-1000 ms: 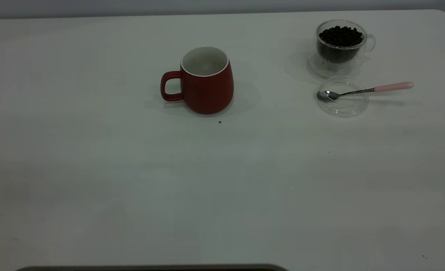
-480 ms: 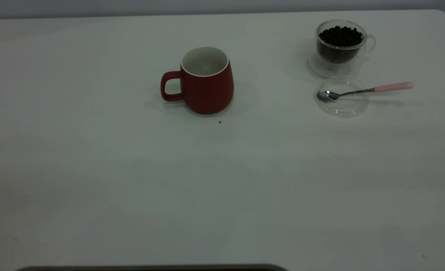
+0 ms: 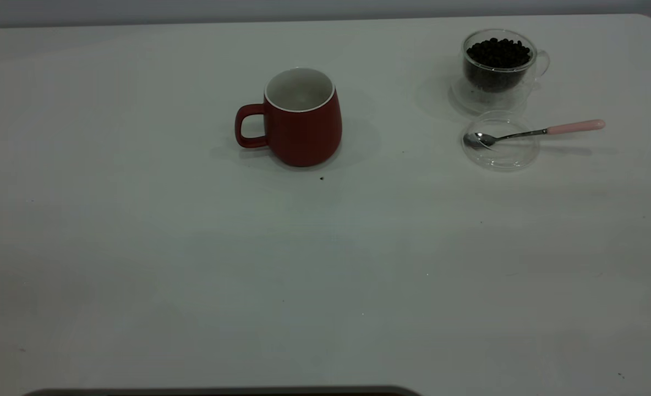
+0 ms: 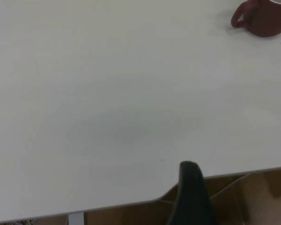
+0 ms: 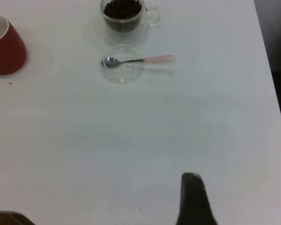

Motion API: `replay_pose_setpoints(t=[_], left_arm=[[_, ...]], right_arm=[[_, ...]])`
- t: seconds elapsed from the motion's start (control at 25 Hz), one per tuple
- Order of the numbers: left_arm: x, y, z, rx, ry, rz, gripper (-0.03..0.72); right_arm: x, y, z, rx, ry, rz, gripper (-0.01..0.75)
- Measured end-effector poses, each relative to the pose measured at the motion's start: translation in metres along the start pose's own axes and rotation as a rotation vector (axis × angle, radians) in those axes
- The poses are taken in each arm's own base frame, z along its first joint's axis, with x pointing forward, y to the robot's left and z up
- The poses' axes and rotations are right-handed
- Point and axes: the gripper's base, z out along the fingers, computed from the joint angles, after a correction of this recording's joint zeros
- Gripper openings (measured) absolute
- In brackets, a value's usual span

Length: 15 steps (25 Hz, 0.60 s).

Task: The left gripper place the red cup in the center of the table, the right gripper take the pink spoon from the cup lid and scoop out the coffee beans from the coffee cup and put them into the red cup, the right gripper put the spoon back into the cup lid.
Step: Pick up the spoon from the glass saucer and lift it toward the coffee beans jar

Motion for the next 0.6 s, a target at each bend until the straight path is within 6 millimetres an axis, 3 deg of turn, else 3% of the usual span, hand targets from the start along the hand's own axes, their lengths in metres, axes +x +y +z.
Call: replay_pose_setpoints(t=[0.4, 0.6], left_arm=[[0.0, 0.0, 0.0, 0.0, 0.0, 0.0, 0.587], [0.0, 0.0, 0.0, 0.0, 0.0, 0.001, 0.587]], right_arm=[[-0.003, 0.002, 0.002, -0.023, -0.003, 0.022, 0.532], [-0.028, 0.006, 0.03, -0.099, 0.099, 0.093, 0.533]])
